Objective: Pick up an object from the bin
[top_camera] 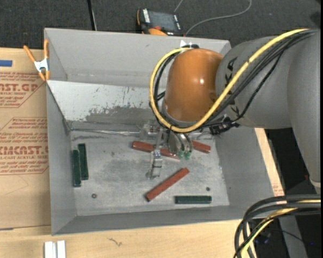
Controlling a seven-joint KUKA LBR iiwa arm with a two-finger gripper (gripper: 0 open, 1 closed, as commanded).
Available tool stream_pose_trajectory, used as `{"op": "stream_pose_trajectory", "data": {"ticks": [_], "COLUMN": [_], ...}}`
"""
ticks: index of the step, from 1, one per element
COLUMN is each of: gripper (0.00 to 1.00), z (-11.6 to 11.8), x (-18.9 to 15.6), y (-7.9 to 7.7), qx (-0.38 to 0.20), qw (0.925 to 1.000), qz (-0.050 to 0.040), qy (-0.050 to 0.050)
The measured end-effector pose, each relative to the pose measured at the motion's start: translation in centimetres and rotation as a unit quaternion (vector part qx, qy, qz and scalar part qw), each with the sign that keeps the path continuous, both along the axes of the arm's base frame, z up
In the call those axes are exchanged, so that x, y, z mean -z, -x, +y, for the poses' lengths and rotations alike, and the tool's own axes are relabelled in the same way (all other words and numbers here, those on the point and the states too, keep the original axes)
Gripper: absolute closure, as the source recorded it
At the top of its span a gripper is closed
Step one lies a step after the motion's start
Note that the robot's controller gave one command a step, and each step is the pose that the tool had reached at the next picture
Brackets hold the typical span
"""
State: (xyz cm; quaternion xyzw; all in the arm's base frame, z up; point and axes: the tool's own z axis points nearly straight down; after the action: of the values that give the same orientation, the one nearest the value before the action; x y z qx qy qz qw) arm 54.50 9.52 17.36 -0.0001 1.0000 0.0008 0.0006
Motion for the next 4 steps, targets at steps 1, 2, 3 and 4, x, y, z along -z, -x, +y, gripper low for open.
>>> {"op": "stream_pose_trajectory", "data": {"ticks": [1, 2, 3, 4], "gripper": [0.00, 1.00, 1.00, 0.00], "z": [-3.9, -3.8, -5.8, -5.7], "x": [10.6, 10.2, -2.2, -1.7], "y": [-4.5, -4.5, -0.4, -0.3], "qx": [-0.088, -0.088, -0.087, -0.087], "qw": [0.9962, 0.9961, 0.9962, 0.9962], "qz": [-0.0005, 0.0001, -0.0039, -0.0006], "qy": [0.001, 0.000, 0.001, 0.001]}}
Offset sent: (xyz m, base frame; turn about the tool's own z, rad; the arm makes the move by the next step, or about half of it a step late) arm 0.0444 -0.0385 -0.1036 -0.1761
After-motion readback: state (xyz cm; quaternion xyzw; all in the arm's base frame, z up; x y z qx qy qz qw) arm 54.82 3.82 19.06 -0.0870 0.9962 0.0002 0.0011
